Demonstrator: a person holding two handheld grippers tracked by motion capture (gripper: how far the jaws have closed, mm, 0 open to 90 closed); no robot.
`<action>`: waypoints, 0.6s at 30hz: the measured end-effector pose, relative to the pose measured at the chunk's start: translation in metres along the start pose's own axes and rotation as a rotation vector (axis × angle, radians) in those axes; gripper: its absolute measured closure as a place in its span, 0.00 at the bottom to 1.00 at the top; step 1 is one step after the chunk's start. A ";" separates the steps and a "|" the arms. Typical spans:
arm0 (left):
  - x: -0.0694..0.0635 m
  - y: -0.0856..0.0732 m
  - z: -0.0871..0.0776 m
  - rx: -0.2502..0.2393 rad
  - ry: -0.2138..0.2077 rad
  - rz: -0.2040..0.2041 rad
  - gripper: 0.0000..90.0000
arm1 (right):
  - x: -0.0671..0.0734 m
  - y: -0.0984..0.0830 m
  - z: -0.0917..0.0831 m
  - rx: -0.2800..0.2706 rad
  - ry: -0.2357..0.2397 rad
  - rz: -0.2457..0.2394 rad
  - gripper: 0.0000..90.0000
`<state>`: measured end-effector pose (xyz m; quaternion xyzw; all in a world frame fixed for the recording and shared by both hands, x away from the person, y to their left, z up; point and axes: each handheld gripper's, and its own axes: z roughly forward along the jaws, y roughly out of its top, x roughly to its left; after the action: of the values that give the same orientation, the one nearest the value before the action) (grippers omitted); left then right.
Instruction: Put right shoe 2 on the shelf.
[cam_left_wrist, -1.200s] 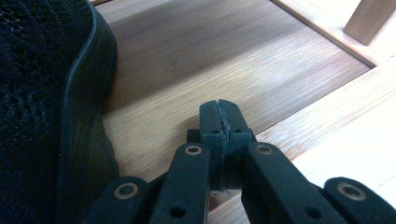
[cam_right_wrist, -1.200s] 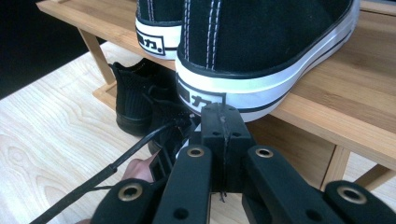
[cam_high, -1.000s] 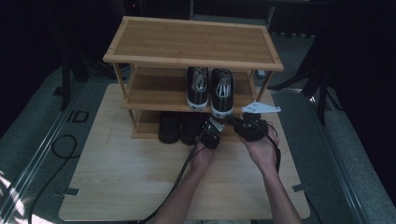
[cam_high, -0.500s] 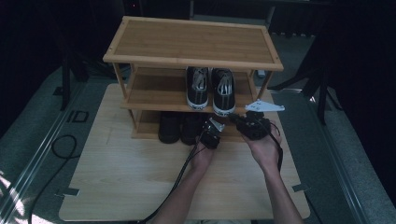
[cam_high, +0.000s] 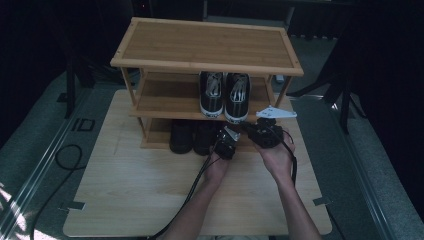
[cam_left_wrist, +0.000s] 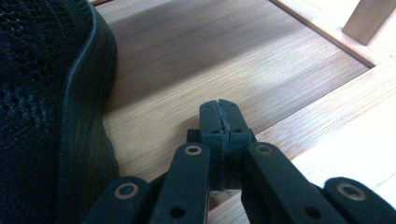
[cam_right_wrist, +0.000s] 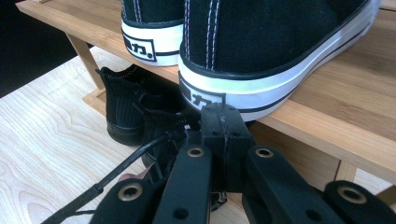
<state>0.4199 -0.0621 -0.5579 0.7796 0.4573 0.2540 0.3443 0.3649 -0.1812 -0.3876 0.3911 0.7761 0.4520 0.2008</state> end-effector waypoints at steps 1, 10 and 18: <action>0.000 0.000 0.000 -0.001 0.000 -0.001 1.00 | 0.001 0.001 0.001 -0.003 -0.002 0.000 1.00; 0.000 0.000 0.000 -0.004 -0.001 -0.005 1.00 | -0.002 0.003 0.006 0.003 0.009 0.009 1.00; 0.000 0.000 0.000 -0.004 -0.001 -0.005 1.00 | -0.004 0.006 0.011 0.005 0.020 0.017 1.00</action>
<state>0.4196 -0.0623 -0.5580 0.7780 0.4585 0.2538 0.3466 0.3773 -0.1766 -0.3884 0.3939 0.7757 0.4556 0.1883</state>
